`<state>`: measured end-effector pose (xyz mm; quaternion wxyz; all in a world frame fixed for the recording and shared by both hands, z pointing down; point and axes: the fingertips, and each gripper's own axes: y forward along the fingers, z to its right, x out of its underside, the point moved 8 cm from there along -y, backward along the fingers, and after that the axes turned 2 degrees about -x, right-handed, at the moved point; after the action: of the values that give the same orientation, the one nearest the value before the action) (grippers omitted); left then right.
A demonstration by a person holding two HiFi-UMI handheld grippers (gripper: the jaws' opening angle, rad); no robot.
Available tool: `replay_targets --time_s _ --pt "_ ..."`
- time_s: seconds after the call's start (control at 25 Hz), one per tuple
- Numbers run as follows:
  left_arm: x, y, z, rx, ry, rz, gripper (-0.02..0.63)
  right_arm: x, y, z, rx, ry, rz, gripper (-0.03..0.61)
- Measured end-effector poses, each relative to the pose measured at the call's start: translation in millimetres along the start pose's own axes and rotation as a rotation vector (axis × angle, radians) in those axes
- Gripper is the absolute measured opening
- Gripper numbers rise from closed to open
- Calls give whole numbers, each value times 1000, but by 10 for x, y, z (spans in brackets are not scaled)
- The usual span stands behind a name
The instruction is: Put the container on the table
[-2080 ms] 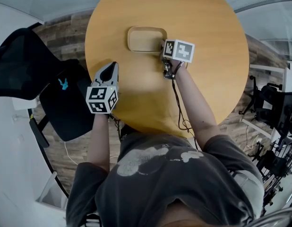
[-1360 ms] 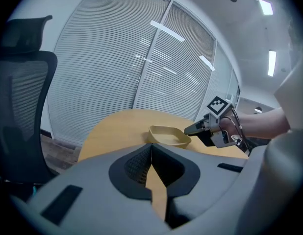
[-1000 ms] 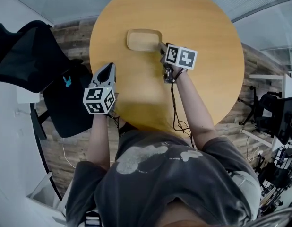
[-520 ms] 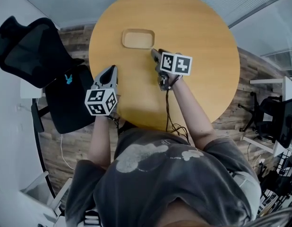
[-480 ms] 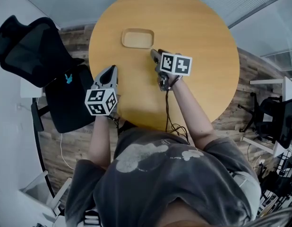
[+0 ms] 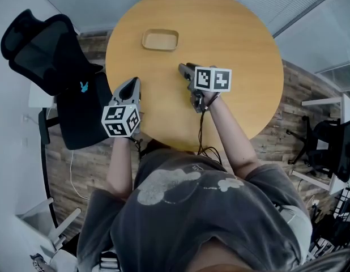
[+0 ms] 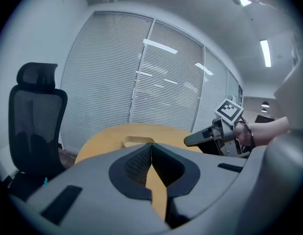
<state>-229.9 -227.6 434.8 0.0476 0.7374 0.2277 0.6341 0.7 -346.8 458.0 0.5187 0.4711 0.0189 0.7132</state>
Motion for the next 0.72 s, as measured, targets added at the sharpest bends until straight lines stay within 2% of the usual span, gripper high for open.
replay_targets --time_s 0.2,0.24,0.32,0.4,0.52,0.72 --pt "69 -243 320 -18 34 8 -5 166 -372 -12 -28 -19 19 122" --pt "85 -295 388 -20 38 10 -5 197 -459 -12 -28 -26 29 77" --pt "113 -407 542 -26 45 15 -5 262 -661 -10 -15 -67 54 50" --pt "138 -518 717 -32 48 24 -5 346 -875 -4 18 -150 73 0" --pt "199 -677 953 -39 57 35 -5 511 -1141 5 39 -250 90 0" --pt "374 -912 1309 -51 53 39 -5 774 -1535 71 23 -260 108 0"
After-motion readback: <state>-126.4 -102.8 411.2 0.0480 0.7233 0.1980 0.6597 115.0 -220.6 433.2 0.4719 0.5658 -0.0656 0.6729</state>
